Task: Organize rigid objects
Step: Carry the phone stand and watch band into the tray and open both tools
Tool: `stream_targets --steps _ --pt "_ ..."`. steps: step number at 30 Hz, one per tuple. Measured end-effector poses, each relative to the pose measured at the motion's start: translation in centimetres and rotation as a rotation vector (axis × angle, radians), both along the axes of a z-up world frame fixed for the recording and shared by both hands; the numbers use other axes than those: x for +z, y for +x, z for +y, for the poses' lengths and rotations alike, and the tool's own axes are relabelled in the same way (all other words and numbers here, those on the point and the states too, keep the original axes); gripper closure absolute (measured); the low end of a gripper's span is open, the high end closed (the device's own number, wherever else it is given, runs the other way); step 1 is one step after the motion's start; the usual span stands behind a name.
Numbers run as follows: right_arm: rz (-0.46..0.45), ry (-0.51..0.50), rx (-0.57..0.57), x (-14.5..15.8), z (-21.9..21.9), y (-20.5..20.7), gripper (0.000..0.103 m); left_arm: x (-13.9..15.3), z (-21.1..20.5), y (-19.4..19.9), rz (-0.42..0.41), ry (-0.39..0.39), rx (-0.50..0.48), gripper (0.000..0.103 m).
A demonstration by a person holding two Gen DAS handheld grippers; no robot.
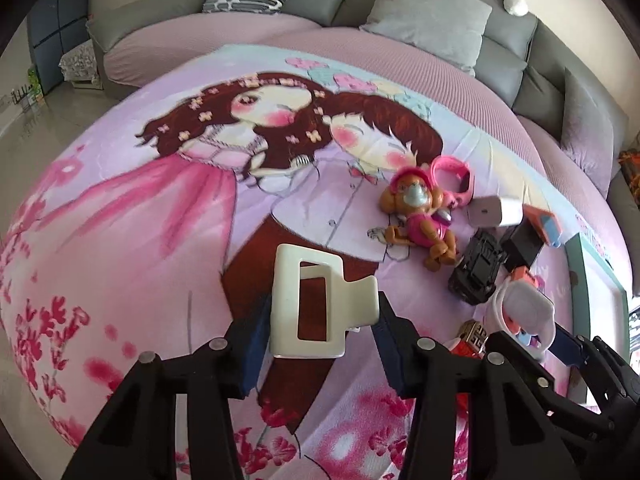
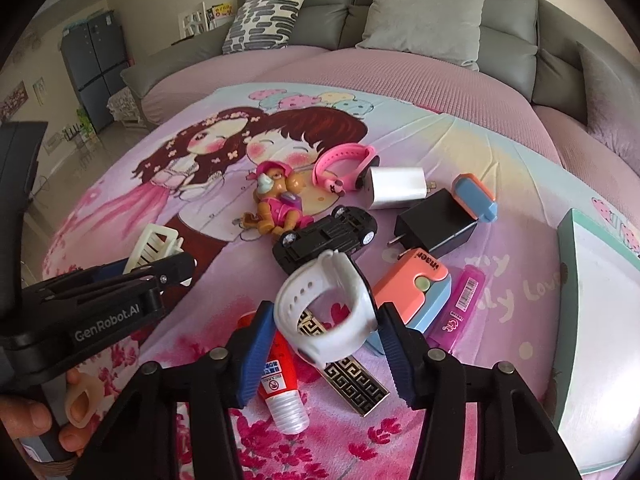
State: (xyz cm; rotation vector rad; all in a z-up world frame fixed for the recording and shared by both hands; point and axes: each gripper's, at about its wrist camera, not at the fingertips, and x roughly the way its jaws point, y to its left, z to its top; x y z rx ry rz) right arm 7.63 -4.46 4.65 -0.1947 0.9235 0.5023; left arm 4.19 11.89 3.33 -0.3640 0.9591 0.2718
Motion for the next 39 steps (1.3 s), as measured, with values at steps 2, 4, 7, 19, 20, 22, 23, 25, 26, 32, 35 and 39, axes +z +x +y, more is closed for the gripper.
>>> stream_targets --steps 2,4,7,19,20,22,23,25,26,32,35,39 --pt "-0.011 0.013 -0.002 0.6 -0.3 0.0 0.048 0.8 0.0 -0.3 -0.023 0.011 0.007 0.052" --pt "-0.020 0.030 -0.004 1.2 -0.7 0.0 0.048 1.6 -0.3 -0.3 -0.040 0.024 0.003 0.052" --pt "-0.029 0.056 -0.007 2.1 -1.3 0.2 0.049 2.4 -0.9 -0.2 -0.054 0.043 -0.009 0.052" --pt "-0.090 0.171 -0.094 5.0 -6.1 1.8 0.049 5.7 -5.3 1.4 -0.089 0.146 -0.088 0.052" --pt "-0.098 0.164 -0.114 5.1 -6.8 2.1 0.049 5.9 -5.8 1.6 -0.089 0.149 -0.100 0.052" --pt "-0.112 0.159 -0.158 5.4 -8.6 2.6 0.049 6.3 -7.4 2.3 -0.090 0.164 -0.134 0.052" --pt "-0.118 0.164 -0.184 5.6 -9.6 2.9 0.049 6.5 -8.1 2.6 -0.089 0.173 -0.149 0.052" --pt "-0.132 0.172 -0.241 6.0 -11.9 3.3 0.049 7.0 -10.1 3.4 -0.089 0.200 -0.193 0.052" --pt "-0.143 0.165 -0.274 6.2 -13.1 3.4 0.049 7.2 -11.0 3.7 -0.092 0.210 -0.211 0.052" --pt "-0.168 0.100 -0.455 6.1 -20.0 4.4 0.049 8.4 -17.4 6.2 -0.120 0.228 -0.340 0.052" --pt "-0.165 0.080 -0.543 5.7 -23.4 4.9 0.049 8.3 -20.6 7.5 -0.124 0.228 -0.401 0.052" --pt "-0.141 0.059 -0.650 4.8 -27.6 5.2 0.049 8.2 -24.4 8.7 -0.122 0.229 -0.462 0.052"
